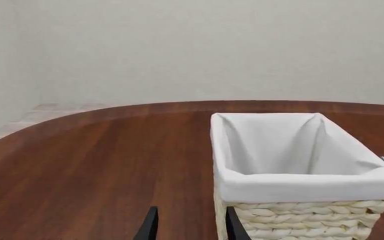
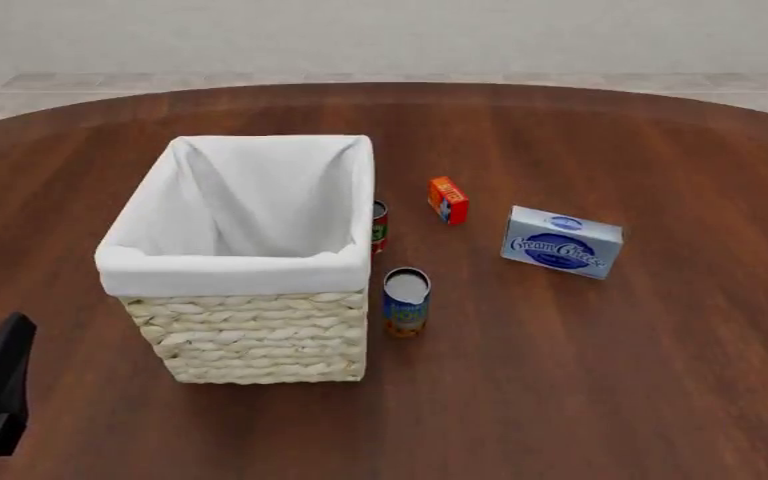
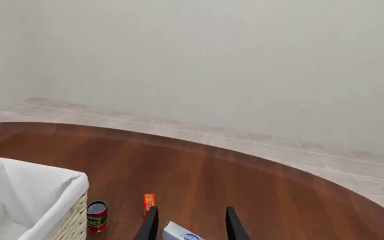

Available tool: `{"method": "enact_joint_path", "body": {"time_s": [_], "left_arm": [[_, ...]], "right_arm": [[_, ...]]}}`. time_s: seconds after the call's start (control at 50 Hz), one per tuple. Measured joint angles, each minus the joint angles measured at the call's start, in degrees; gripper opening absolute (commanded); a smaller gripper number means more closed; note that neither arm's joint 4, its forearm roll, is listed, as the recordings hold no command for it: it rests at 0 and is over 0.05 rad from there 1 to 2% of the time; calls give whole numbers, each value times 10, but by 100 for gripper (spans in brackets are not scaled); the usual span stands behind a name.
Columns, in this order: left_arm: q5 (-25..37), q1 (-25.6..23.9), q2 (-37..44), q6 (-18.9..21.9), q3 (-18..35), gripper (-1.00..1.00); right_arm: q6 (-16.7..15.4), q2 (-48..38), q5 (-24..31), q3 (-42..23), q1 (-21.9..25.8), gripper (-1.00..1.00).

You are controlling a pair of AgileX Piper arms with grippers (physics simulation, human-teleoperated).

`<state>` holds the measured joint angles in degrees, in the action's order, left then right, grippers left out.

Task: Pick up the alphabet soup and put it in the basket.

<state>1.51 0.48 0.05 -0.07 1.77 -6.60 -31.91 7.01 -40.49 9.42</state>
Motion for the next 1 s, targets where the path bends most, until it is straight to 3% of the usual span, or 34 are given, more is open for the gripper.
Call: {"method": "enact_joint_path", "body": {"time_s": [0.6,1.0], "left_arm": [[8,9,0,-2,11,100],[11,12,0,-3,15,100]], "right_arm": [[10,-125,28,-88,108,100],[23,-191,24,-111,105,100]]}}
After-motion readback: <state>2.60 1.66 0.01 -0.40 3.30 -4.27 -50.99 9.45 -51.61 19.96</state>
